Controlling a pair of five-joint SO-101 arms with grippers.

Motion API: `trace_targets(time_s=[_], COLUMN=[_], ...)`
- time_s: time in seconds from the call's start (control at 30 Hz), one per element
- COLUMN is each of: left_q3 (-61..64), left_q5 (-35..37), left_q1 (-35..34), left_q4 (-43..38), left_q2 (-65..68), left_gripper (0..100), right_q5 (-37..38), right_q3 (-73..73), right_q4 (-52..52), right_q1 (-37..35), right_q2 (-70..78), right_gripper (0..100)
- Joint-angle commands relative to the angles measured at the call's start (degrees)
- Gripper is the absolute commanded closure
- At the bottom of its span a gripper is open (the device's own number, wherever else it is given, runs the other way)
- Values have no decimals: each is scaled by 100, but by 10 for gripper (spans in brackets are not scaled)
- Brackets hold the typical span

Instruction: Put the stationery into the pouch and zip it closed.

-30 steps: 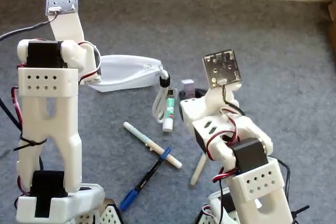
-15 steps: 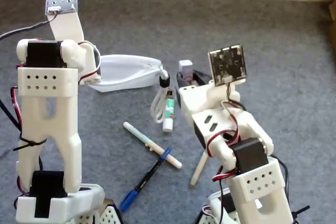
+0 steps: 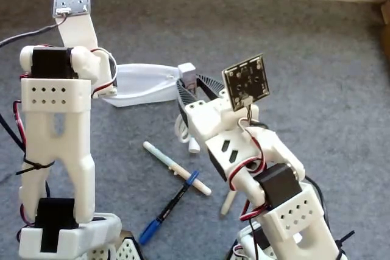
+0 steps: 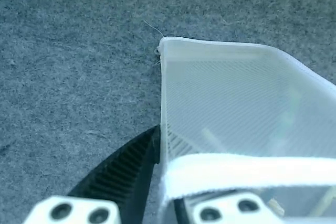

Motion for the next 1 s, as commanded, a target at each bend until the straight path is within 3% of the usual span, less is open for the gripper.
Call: trace_targets(time_s=[0.0,0.2,0.6,0.97], left_q3=[-31,-31,-31,-31], left_q5=[79,79,70,79], left_q1=[-84,-84,-84,-84], left_q4=[26,26,26,26], left_q2=[31,31,31,31], left_gripper=[994,994,994,994], right_q5=[-44,-18,-53,-18], right_q3=[-453,-418,-356,857], right_q4=[-356,-998,-2264,-3767], right_q1=[-286,-716,-910,-989], right_q2=[-215,-215,-180,-215], right_gripper=[993,993,993,993])
